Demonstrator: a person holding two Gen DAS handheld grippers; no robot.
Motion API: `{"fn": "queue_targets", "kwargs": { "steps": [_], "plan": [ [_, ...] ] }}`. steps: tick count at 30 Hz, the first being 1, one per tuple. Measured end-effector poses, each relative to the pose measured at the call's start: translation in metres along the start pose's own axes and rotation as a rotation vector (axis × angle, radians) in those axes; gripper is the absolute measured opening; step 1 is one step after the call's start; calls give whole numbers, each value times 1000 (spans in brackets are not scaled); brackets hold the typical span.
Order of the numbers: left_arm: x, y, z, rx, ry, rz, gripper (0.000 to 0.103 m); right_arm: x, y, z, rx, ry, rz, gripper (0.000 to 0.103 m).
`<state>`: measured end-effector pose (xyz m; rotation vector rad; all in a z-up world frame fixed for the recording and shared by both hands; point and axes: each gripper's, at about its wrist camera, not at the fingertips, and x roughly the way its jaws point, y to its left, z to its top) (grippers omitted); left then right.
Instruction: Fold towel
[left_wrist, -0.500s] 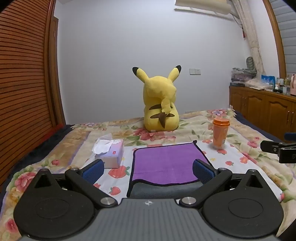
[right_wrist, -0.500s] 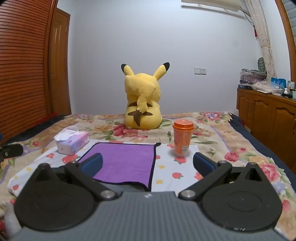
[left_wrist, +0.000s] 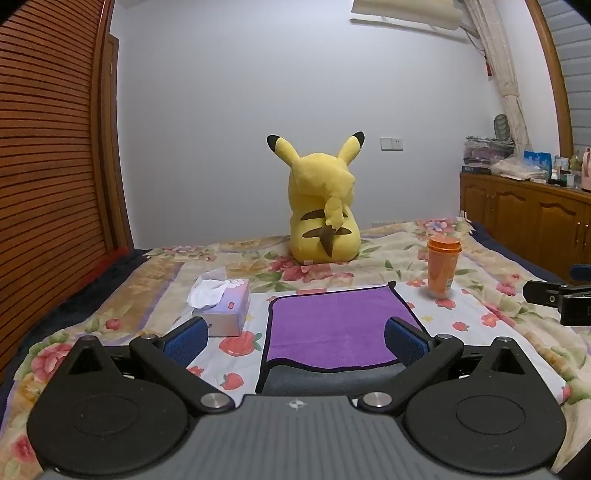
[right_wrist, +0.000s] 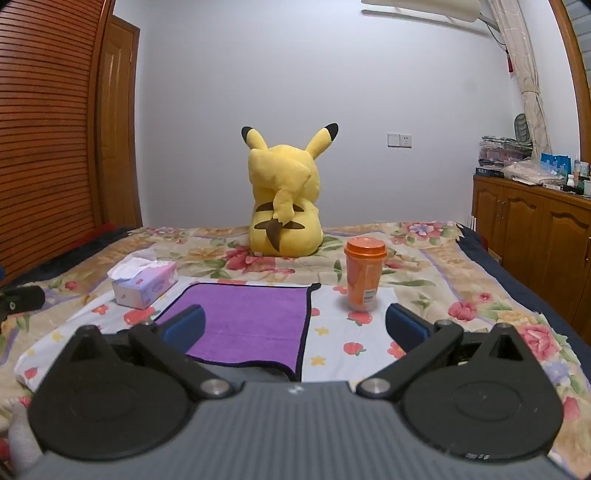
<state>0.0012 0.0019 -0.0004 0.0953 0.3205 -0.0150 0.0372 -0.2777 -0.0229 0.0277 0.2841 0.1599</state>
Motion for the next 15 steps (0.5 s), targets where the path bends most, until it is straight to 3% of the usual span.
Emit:
{"fn": "queue_targets", "kwargs": {
  "steps": [15],
  "plan": [
    [-2,0,0,6,-7,2,103,0,-1,-1,1,-8,0,103]
  ]
}}
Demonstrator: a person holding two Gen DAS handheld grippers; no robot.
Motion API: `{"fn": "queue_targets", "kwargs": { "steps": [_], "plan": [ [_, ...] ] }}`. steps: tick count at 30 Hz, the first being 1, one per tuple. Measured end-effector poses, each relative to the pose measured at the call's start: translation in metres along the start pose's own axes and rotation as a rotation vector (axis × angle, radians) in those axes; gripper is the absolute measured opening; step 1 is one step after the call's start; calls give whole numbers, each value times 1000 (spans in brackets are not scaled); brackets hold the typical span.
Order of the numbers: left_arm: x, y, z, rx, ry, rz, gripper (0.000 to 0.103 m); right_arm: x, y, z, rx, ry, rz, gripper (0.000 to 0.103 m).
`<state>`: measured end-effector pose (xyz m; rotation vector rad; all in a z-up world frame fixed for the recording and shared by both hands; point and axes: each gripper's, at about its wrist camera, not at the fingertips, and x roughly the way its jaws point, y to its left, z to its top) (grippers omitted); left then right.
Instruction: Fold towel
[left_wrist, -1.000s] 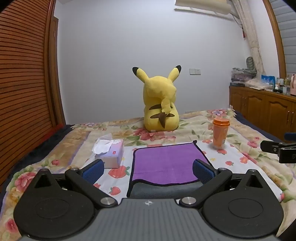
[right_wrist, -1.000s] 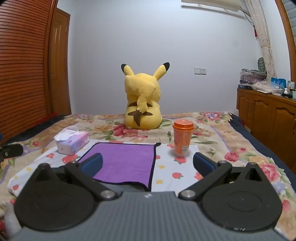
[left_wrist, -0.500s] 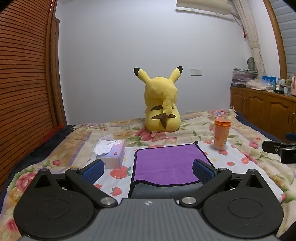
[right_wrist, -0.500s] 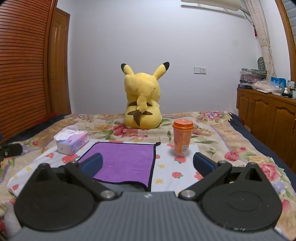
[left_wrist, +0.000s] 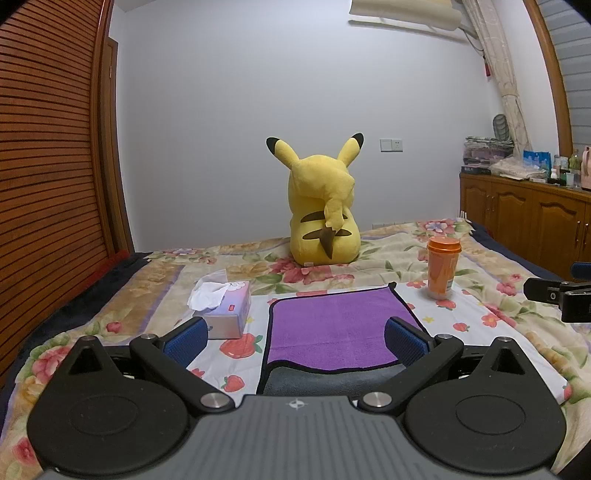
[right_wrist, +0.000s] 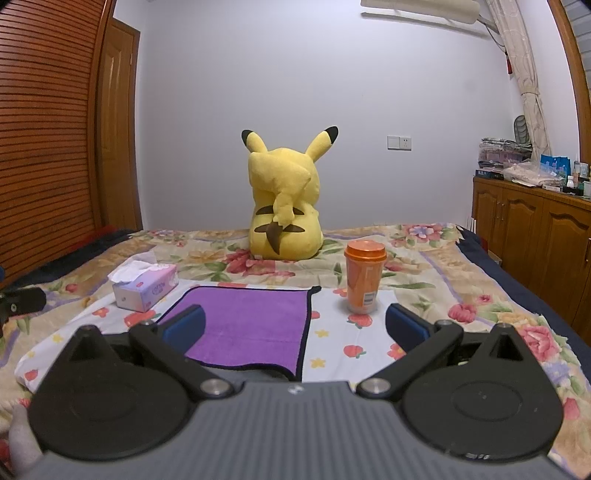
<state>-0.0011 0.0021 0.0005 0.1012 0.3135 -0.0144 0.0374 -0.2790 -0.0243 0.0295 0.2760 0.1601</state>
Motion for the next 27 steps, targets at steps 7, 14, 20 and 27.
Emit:
{"fn": "queue_targets", "kwargs": {
  "steps": [7,14,20,27],
  "plan": [
    [0,-1,0,2,-1,1,103,0,0,-1,0,-1,-1,103],
    [0,-1,-1,2,-2,2,103,-2,1,4,-1,-4,-1,103],
    [0,-2,-1,3,-2,3,103,-2,1,4,0,-4,-1,103],
    [0,-2,-1,5,-2,4,103,-2,1,3,0,-5,-1,103]
  ]
}}
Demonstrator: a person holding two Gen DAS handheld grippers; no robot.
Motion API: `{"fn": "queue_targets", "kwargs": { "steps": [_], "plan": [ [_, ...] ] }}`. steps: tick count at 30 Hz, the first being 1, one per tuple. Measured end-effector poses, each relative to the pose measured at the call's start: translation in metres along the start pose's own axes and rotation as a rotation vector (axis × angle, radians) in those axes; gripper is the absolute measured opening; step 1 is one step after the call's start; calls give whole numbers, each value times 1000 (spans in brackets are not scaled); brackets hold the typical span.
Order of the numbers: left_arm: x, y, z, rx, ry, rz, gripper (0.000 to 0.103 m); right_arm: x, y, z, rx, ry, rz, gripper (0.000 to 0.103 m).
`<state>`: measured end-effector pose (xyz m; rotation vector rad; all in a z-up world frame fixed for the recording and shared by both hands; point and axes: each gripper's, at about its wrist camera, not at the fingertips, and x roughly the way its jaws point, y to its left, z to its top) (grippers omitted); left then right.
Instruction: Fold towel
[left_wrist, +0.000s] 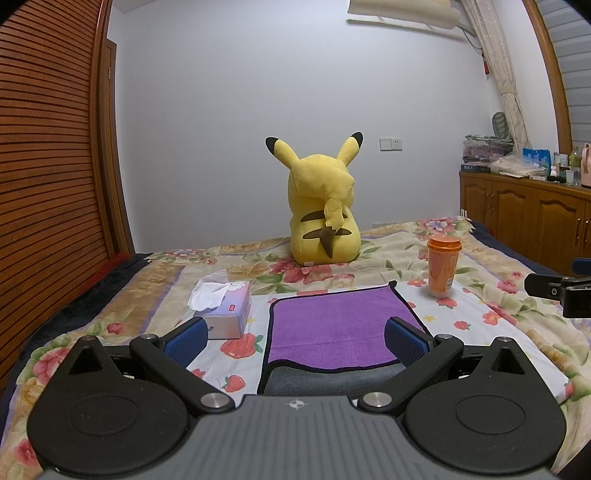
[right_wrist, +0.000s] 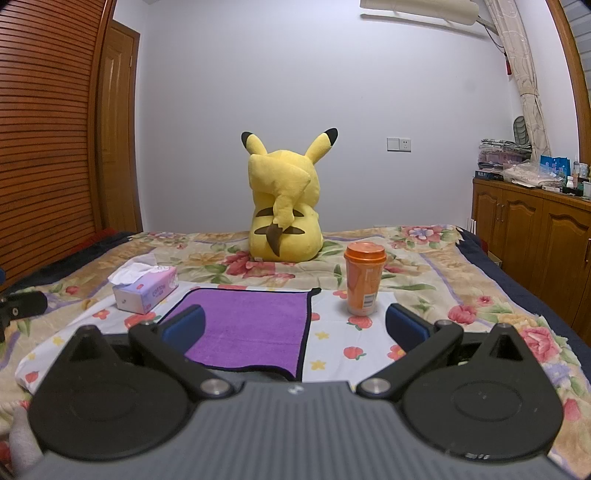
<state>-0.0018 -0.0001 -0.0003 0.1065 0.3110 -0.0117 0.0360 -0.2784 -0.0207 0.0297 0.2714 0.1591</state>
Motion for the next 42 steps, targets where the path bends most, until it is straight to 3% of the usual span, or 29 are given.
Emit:
{"fn": "queue_targets", "kwargs": {
  "steps": [26,42],
  "plan": [
    [0,0,0,5,5,0,103,0,1,0,-3,5,0,103],
    [14,-1,-8,22,75,-6,103,10,4,-5,0,37,16,103]
  ]
}}
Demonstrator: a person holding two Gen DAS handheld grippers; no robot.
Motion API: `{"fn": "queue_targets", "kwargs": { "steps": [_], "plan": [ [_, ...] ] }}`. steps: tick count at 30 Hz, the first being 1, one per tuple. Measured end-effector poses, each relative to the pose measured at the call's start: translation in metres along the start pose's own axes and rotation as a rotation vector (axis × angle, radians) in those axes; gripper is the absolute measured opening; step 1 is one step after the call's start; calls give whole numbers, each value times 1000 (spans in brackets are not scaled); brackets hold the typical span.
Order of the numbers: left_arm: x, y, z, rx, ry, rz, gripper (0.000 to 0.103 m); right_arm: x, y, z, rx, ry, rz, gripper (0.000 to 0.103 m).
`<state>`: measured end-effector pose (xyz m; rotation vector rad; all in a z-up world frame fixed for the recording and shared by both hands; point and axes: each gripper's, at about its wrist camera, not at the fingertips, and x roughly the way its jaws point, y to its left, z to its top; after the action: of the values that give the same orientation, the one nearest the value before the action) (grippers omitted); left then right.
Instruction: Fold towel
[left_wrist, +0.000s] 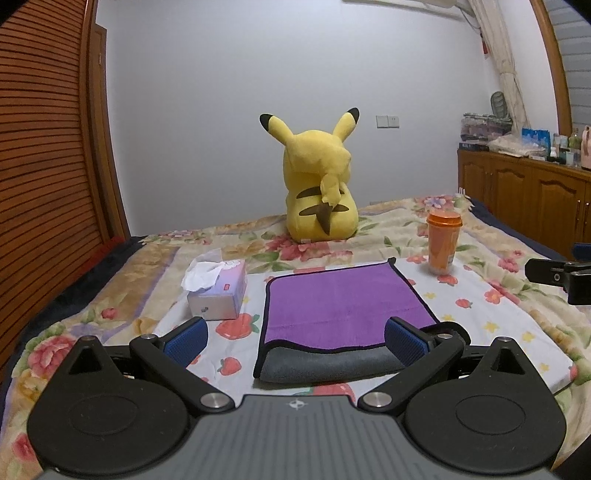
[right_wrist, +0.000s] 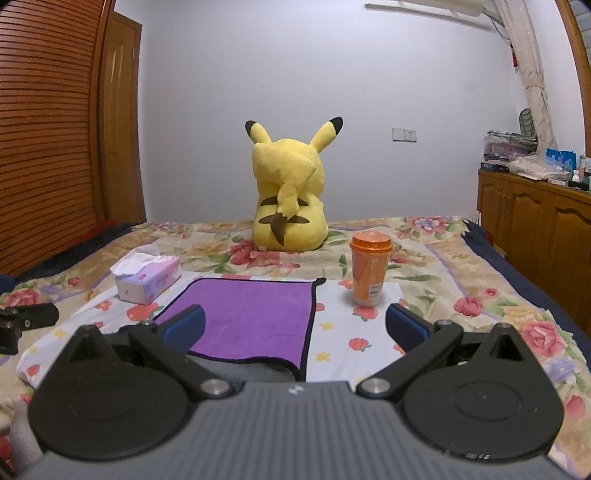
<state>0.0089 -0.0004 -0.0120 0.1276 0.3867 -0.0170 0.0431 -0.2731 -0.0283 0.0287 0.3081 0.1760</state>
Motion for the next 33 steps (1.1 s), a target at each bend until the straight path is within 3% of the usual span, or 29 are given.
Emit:
{"fn": "queue_targets", "kwargs": {
  "steps": [16,33],
  "plan": [
    [32,-2,-4,32,122,-41,103,30,7,-3,-31,80,13,103],
    [73,2,0,58,171,-48,103,65,18,-7,-94,174,60,103]
  ]
}}
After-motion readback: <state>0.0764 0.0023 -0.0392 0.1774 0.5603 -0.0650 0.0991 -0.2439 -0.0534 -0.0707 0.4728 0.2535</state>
